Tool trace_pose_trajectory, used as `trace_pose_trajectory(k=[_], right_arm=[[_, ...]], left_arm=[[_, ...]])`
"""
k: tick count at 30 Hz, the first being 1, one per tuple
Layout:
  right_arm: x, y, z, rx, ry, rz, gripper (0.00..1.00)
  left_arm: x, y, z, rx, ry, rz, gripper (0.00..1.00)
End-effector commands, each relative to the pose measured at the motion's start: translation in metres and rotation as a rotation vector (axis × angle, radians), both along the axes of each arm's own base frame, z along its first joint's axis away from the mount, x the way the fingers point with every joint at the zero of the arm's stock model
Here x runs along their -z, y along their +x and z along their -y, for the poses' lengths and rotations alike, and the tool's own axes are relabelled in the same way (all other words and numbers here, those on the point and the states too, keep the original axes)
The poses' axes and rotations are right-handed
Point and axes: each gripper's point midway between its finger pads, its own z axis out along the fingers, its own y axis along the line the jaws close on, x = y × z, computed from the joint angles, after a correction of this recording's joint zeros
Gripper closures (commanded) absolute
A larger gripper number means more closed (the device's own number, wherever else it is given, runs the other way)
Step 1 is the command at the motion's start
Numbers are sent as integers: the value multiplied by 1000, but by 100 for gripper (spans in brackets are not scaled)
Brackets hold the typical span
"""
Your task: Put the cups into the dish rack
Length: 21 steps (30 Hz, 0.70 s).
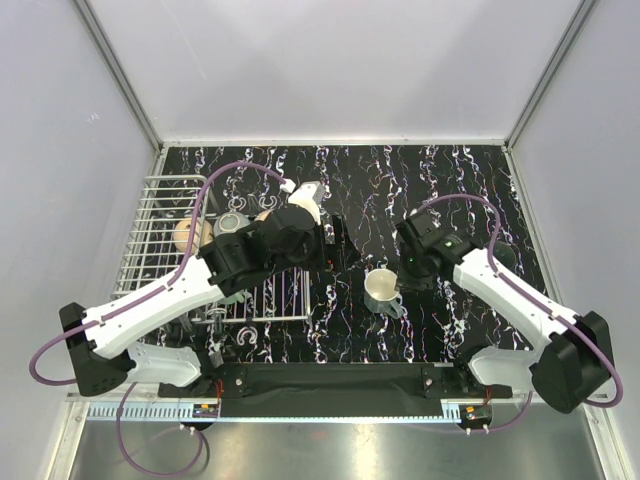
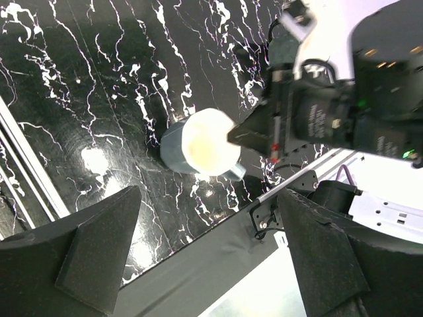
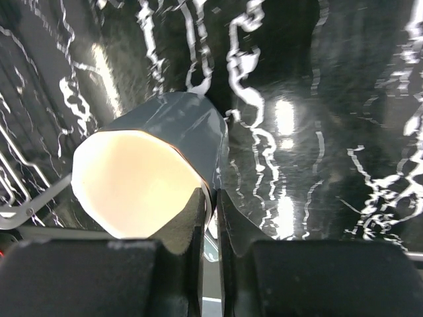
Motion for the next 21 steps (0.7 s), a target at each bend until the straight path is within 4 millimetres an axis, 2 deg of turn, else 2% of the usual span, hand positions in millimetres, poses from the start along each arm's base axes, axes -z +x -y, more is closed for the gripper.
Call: trace_pose_trajectory(k=[1,9,13,14,21], right_arm=[[-23,22,-26,2,56,101,100],[-19,18,-32,-24,17,114,99],[-23,16,-31,-28,5,129,77],[-22,16,-31,-27,5,126,67],[-33,11,-25,-36,-2,144,35]], left_arm=[[-6,1,5,-16,-34,-12,10],[5,0,6,-27,-17,-40,11],[17,-1,8,-27,0,-59,12],[19,-2,9,-23,2,-62,12],[46,-2,23,-7,63,-97,14]])
